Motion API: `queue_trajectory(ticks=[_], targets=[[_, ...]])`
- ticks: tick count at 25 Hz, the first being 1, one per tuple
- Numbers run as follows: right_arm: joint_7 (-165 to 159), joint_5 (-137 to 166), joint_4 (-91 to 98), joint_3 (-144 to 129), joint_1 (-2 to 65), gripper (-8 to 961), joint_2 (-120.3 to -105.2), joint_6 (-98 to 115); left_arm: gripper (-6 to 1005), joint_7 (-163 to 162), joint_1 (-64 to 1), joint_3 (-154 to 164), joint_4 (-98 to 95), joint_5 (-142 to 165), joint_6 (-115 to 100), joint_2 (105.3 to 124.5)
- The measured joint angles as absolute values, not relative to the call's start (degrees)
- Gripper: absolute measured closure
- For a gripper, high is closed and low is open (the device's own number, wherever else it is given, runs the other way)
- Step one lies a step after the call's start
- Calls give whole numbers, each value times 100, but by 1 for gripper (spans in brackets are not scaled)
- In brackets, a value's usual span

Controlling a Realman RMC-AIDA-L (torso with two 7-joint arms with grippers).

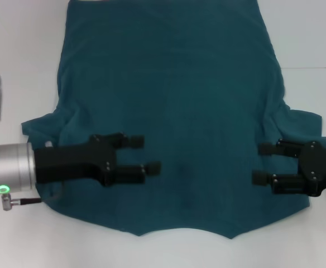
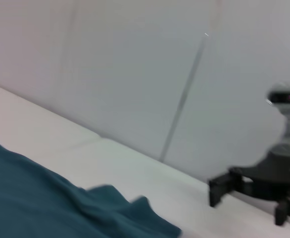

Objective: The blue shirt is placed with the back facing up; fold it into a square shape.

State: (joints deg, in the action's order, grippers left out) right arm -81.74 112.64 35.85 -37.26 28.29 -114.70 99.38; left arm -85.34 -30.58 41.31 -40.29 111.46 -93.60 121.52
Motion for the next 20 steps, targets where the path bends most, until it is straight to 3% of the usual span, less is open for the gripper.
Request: queue_trajectory(ticks=[9,20], targets=[[-8192,11251,3586,-3697,2902,53,-11497,9872,111,-8777,-3001,2891,-3974,11141,-8819,12242],[-8447,11241,3571,-3628,3065,54,-11573,9599,111,-9782,-2759,2572,-4027,11142,-7203,12211]])
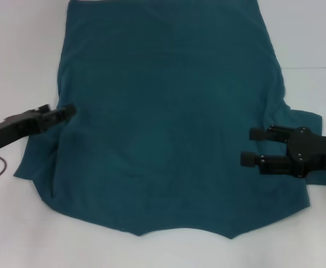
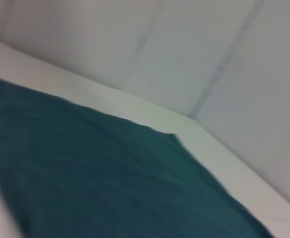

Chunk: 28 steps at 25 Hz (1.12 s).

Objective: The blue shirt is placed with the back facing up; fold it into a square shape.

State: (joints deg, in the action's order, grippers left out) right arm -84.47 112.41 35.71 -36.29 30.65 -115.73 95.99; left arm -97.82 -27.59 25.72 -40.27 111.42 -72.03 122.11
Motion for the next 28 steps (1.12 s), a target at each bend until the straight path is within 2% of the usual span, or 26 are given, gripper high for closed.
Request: queue_trajectory(ticks=[12,28], targets=[[-8481,11231,3556,-3559,3094,54,-11673,9538,110,-9866,-2423,2443,-4057,11201,-6233,12290],[-8481,11232,3551,-3554,3039,53,-11715,9508,111,-9808,-2532,2911,-3752,11257,-5413,12380]])
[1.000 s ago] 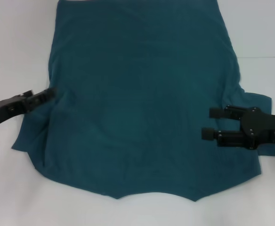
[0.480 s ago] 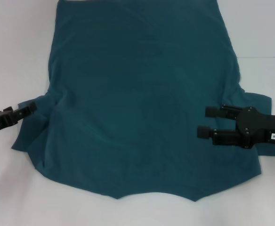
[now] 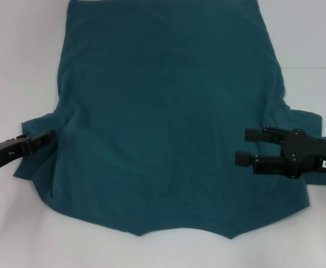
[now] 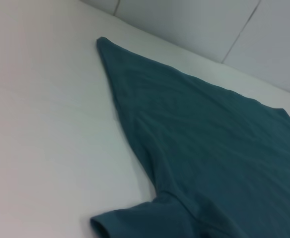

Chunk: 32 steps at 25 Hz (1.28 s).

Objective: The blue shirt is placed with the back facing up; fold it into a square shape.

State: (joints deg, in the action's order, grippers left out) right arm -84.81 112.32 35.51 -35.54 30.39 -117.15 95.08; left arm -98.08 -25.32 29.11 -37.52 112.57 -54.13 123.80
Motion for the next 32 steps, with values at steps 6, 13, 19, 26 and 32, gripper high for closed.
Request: queue_trajectory(ticks=[6,13,19,26,32], targets=[[-8481,11232,3551,-3536,3032,53,-11716,9501,110,-9821,-2547,2940,-3746,11259,-5401,12384],[-8481,11233,3551,-3496,3032,54,-11711,9500,125,-9848,-2549,2960,-3744,11267,-5244,12384],[-8475,11233,3551,-3481,3035,53,-11706,9501,324,-9857,-2549,2951,-3744,11268,-5231,12384],[-8470,11233,3551,-3480,3030,53,-11712,9501,677,-9860,-2549,2958,-3754,11268,-5213,12384],[-8472,11228,3551,-3472,3032,54,-11715,9501,885,-9862,-2555,2964,-3762,11267,-5170,12384]])
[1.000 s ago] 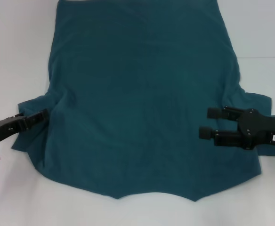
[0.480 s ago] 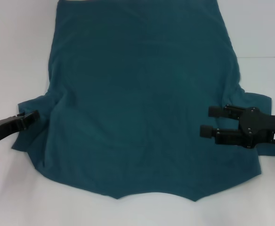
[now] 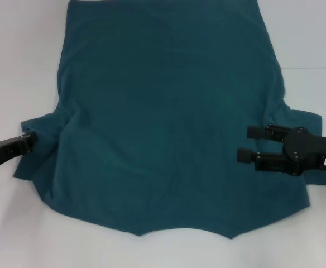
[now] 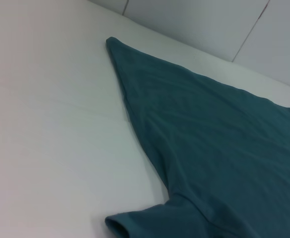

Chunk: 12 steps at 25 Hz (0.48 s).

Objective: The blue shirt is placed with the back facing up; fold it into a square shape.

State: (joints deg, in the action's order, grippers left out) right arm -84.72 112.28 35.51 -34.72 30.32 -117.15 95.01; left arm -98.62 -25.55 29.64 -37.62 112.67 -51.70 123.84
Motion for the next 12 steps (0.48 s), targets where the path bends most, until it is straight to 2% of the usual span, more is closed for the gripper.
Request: queue_trajectory(ticks=[12], targets=[[-8473,11178,3520,-3415,3043,53,-11739,9490,1000,-9853,-2558,2893,-3831,11267,-4824,12337]])
